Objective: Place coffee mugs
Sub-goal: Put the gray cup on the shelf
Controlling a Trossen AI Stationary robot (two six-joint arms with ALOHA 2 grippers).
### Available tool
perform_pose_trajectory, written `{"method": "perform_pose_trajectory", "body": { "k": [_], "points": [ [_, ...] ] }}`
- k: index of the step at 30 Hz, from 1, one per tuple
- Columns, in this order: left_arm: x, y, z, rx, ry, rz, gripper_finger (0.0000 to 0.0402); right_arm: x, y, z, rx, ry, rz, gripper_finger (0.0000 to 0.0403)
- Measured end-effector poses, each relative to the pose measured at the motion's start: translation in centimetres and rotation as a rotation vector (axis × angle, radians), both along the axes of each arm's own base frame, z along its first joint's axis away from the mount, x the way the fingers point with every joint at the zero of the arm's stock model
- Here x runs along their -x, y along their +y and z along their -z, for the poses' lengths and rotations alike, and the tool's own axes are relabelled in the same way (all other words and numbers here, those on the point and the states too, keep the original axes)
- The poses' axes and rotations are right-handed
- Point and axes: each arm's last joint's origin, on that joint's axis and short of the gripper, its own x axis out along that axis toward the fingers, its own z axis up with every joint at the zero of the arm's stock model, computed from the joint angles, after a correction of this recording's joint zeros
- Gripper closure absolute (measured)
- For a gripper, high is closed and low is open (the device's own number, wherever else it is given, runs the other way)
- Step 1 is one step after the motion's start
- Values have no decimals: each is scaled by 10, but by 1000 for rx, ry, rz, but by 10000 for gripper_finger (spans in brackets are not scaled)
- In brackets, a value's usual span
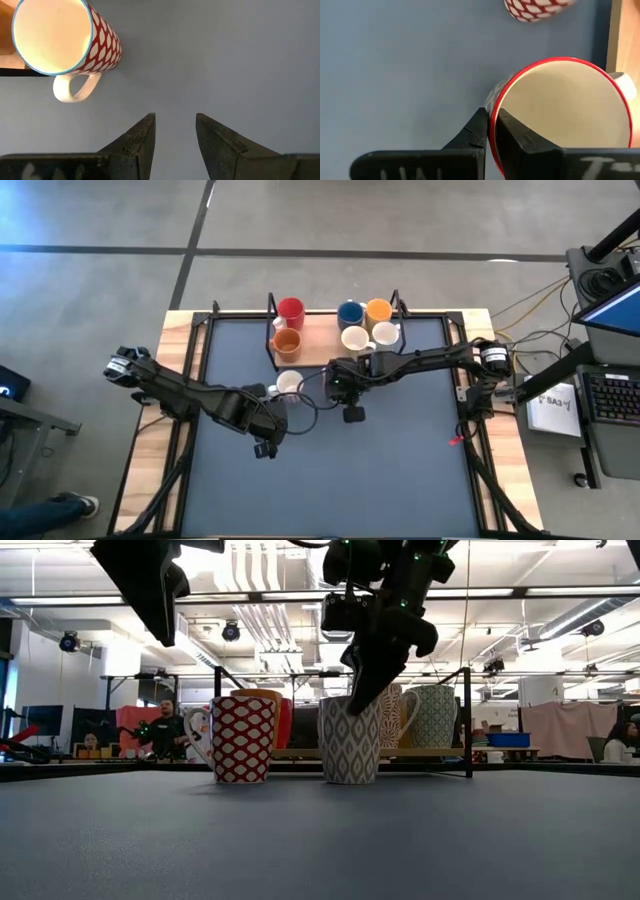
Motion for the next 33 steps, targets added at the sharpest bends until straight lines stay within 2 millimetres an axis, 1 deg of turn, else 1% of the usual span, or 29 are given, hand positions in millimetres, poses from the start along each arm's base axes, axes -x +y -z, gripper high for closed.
{"method": "perform_pose_trajectory", "body": {
  "k": [3,8,13,22,33],
  "points": [
    [0,0,0,0,0,0,278,-3,0,-8,16,-16,-32,388],
    [0,0,0,-2,1,5,278,-10,-4,-29,45,-83,-60,388],
    [0,0,0,-2,2,6,278,-14,-21,-45,50,-131,-10,389],
    [0,0,0,-5,4,15,278,-14,-55,-55,65,-186,77,389],
    [0,0,0,-5,4,15,278,-7,-93,-56,105,-208,136,390]
  ]
}}
